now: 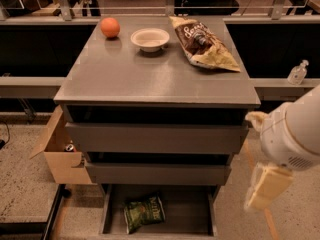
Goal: Pick green jalapeno chip bag from bottom drawer and place on counter
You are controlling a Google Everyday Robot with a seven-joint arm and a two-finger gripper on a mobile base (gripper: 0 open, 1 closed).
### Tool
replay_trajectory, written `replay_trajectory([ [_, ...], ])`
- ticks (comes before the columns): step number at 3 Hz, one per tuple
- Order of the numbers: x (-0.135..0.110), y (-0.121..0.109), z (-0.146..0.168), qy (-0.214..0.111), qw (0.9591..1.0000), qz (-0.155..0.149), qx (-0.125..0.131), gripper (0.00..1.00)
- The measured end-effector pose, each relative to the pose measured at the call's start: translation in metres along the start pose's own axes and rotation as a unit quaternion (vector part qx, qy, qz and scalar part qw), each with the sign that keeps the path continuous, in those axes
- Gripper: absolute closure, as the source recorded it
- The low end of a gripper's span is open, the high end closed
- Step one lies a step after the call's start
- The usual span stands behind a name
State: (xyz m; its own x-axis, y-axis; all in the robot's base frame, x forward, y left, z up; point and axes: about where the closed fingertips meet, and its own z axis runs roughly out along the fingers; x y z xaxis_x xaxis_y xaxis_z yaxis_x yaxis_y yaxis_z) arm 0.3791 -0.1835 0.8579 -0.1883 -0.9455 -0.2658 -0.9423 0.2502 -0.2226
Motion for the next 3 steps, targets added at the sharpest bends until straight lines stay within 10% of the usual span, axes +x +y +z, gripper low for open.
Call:
replay_trajectory([
  [3, 0.031, 0.034, 0.065, -0.004, 0.9980, 0.039, -0.050, 0.00],
])
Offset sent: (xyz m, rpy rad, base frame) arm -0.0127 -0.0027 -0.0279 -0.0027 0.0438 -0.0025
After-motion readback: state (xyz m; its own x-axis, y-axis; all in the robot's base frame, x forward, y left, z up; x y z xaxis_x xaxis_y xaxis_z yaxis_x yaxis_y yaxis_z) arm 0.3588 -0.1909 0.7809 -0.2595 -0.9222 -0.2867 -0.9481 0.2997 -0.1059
